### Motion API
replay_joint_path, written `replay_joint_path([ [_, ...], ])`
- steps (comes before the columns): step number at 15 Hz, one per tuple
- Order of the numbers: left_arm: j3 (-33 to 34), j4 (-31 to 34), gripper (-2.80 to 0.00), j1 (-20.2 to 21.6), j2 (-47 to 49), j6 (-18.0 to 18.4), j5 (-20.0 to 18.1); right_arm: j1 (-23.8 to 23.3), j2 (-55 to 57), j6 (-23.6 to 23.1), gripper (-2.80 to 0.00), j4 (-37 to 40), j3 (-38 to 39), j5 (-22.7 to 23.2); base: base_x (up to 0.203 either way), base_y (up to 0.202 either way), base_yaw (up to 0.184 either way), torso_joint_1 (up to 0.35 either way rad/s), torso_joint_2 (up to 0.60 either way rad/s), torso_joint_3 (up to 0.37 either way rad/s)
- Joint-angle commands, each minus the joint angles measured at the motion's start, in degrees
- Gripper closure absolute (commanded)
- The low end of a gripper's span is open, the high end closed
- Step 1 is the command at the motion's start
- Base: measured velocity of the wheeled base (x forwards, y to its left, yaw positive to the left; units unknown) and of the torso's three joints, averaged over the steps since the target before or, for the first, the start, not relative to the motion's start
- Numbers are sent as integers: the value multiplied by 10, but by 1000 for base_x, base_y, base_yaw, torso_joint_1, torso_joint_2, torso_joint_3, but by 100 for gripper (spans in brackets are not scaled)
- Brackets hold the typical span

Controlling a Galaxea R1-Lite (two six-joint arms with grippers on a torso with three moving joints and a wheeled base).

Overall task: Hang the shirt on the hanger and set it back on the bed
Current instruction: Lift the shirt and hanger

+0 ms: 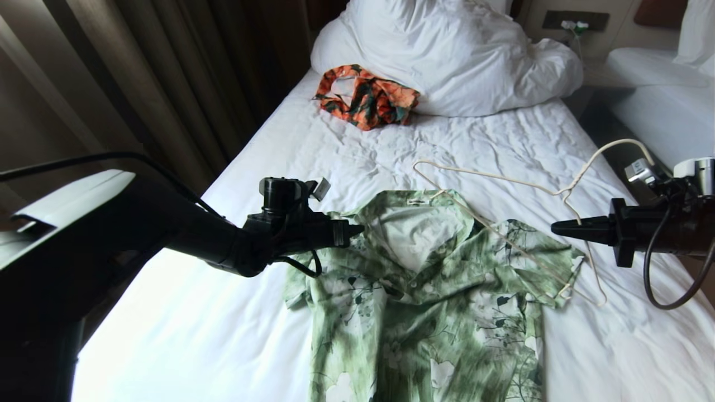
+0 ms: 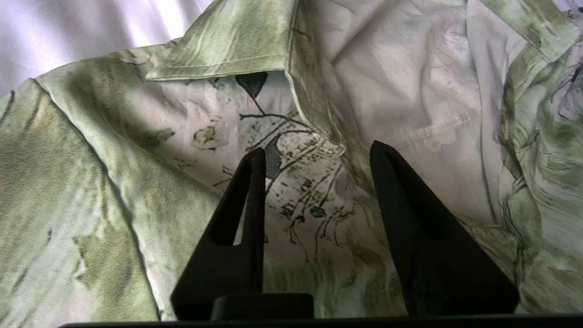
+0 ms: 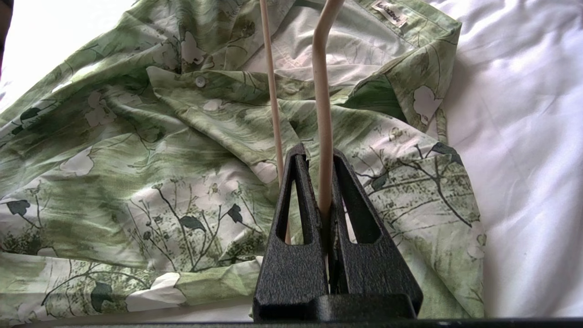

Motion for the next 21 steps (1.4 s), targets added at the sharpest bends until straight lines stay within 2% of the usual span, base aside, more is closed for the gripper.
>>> replay_joint_path([
  [1,-9,-2,-280,1,16,0,0,0,1,-2,0,0,1,3,0,0,0,0,0,0],
  [5,-30,-3,-280,-5,23,-11,0,0,3,-2,0,-1,1,3,0,0,0,0,0,0],
  [7,-39,-7,-280,-25,27,-41,31,-1,7,-3,0,-1,1,3,0,0,0,0,0,0],
  [9,-50,-32,-280,-37,55,-44,62,-2,9,-3,0,-1,0,3,0,0,0,0,0,0],
  [13,-72,-52,-280,-41,84,-44,70,-3,9,-3,0,-1,1,3,0,0,0,0,0,0],
  [14,-76,-53,0,-41,89,-44,70,-4,9,-3,0,-1,2,3,0,0,0,0,0,0],
  [19,-78,-61,0,-41,82,-47,72,0,29,-2,0,1,4,3,0,0,0,0,0,0],
  [21,-75,-74,0,-41,72,-47,87,5,40,-2,0,1,3,-2,0,0,0,0,0,0],
])
